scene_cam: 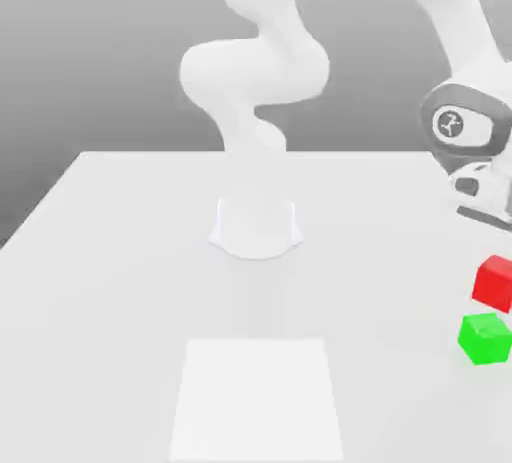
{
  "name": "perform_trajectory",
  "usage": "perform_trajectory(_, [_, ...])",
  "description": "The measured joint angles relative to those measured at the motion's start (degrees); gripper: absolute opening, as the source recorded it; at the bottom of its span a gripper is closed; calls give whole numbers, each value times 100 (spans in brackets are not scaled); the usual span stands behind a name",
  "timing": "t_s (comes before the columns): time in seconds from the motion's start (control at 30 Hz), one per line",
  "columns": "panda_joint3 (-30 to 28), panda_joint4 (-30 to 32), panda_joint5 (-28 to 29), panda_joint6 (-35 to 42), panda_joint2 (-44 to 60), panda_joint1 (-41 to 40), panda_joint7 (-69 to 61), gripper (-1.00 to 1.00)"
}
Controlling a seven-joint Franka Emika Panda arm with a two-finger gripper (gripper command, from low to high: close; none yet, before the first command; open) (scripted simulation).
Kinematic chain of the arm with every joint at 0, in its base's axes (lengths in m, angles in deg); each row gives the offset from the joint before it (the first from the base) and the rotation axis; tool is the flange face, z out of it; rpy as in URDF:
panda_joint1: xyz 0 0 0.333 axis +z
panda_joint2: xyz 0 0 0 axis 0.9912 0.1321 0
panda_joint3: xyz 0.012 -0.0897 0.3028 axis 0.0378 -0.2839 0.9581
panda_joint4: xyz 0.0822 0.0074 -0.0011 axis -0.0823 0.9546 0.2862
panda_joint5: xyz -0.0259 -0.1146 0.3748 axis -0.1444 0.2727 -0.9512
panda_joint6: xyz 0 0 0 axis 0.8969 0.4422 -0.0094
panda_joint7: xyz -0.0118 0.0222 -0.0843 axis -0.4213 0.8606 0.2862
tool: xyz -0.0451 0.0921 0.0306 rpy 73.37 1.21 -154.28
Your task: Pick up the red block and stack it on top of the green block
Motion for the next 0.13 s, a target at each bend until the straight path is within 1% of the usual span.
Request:
perform_trajectory(0.03, [-154,-16,218,-146,187,116,160,-100])
perform_trajectory(0.07, [-260,-26,363,-243,312,196,266,100])
perform_trajectory(0.13, [-260,-26,363,-244,312,196,266,100])
